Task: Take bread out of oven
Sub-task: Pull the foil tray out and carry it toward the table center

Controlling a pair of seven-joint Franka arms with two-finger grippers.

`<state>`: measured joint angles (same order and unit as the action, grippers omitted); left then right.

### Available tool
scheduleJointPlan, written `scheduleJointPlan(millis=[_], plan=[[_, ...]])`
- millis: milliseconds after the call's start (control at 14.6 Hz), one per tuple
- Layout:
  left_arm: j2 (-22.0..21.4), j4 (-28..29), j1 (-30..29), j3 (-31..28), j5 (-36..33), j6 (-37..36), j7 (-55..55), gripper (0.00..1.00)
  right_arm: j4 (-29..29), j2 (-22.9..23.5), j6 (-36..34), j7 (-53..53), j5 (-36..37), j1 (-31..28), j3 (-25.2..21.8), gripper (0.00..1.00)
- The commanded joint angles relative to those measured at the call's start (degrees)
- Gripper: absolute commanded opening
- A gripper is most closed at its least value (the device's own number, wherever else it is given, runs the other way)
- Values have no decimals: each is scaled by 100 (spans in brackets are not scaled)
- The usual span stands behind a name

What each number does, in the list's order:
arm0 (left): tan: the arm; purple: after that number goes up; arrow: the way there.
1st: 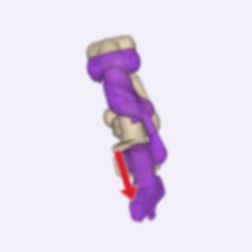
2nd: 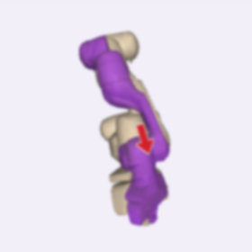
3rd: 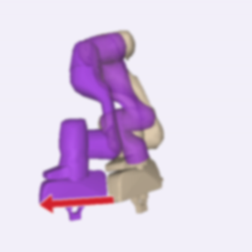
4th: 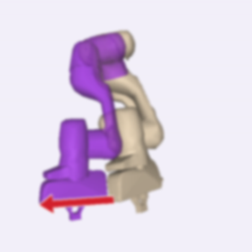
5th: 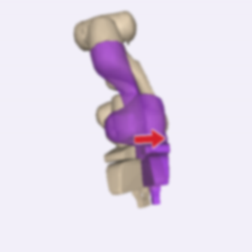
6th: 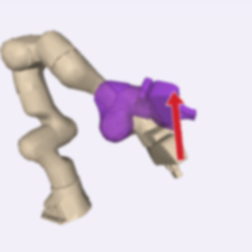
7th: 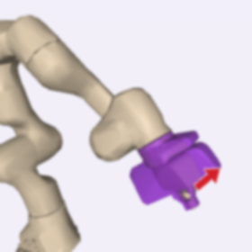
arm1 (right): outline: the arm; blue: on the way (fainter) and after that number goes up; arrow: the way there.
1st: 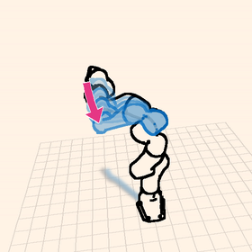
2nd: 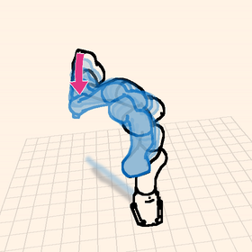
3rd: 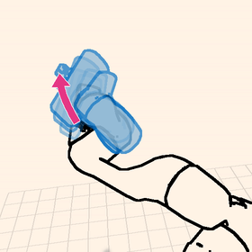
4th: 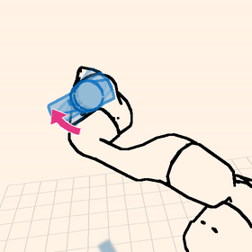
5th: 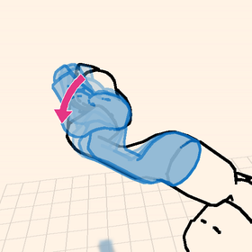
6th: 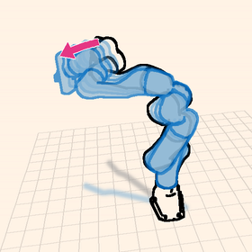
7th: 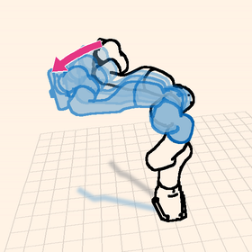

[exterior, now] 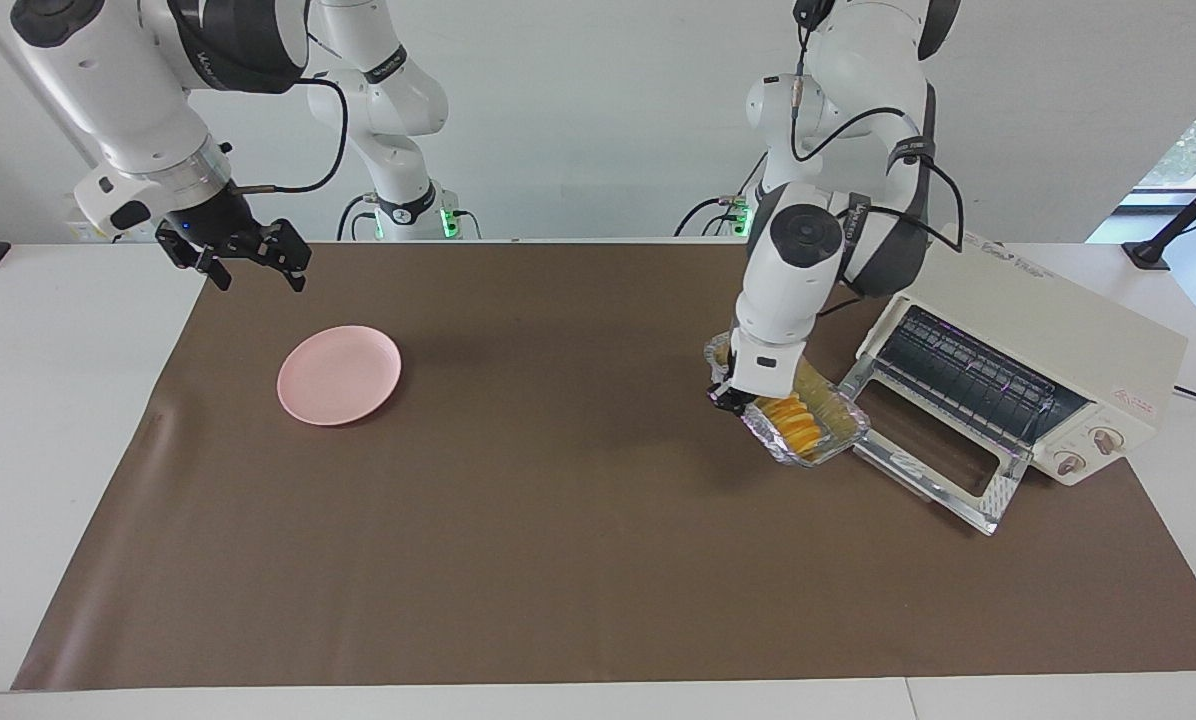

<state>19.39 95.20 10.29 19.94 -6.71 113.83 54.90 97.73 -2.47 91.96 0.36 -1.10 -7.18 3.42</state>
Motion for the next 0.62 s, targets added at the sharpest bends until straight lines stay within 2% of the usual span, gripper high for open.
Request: scheduleJointPlan(millis=[0, 206, 412, 549], plan=[[74, -80, 148, 10, 116, 287, 56, 0, 194, -175, 14, -177, -57, -99, 53, 100], [311, -132, 500, 28, 135, 544, 39, 0, 466, -306, 67, -159, -57, -108, 53, 100], [854, -973, 500, 501, -268, -130, 12, 0, 528, -333, 85, -142, -57, -117, 53, 100], [1390, -1817, 579, 792, -568, -667, 21, 0, 563, -351, 67, -159, -57, -108, 53, 100]])
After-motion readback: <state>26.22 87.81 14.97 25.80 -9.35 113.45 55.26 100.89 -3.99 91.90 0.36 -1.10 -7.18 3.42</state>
